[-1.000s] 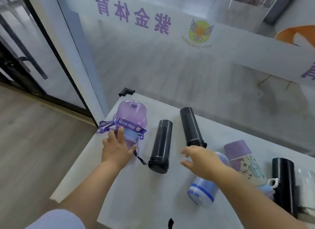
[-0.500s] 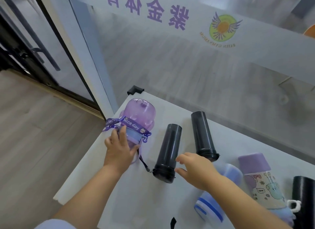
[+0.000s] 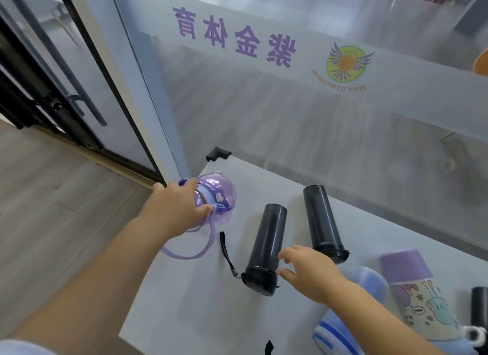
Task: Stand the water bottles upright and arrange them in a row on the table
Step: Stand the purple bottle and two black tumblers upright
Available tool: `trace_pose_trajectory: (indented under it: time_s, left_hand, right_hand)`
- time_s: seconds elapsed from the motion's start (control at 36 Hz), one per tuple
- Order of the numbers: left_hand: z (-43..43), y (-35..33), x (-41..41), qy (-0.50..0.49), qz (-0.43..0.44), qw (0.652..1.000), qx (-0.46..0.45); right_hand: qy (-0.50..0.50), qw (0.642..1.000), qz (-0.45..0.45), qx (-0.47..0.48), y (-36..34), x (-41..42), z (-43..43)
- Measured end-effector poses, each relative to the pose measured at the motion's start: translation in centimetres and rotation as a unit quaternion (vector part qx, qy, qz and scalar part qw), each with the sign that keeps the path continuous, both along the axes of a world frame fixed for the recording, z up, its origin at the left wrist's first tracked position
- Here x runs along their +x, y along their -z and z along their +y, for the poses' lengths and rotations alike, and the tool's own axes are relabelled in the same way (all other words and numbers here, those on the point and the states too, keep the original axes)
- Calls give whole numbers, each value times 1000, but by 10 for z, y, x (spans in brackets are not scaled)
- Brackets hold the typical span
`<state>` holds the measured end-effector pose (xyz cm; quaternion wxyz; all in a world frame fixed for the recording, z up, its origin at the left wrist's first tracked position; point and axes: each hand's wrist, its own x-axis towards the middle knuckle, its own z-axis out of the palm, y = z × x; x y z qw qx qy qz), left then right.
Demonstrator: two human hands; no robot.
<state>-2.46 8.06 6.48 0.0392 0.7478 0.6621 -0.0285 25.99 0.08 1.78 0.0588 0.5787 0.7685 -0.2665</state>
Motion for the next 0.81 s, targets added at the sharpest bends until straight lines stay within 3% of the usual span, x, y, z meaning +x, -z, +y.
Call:
trace_pose_trajectory:
  time_s: [0.08, 0.17, 0.42, 0.81]
  left_hand:
    - [14, -9, 5, 5, 16, 999, -52]
    - [26, -14, 16, 10, 35, 998, -46]
    - [35, -13, 48, 6, -62, 997, 43]
    - [48, -5, 61, -13, -180, 984, 10]
  right_hand:
    - [4, 1000, 0, -3, 0, -1, 1]
    - [8, 1000, 0, -9, 1, -2, 2]
    - [13, 1000, -8, -17, 8, -2, 3]
    - [37, 999, 1, -13, 18, 12, -3]
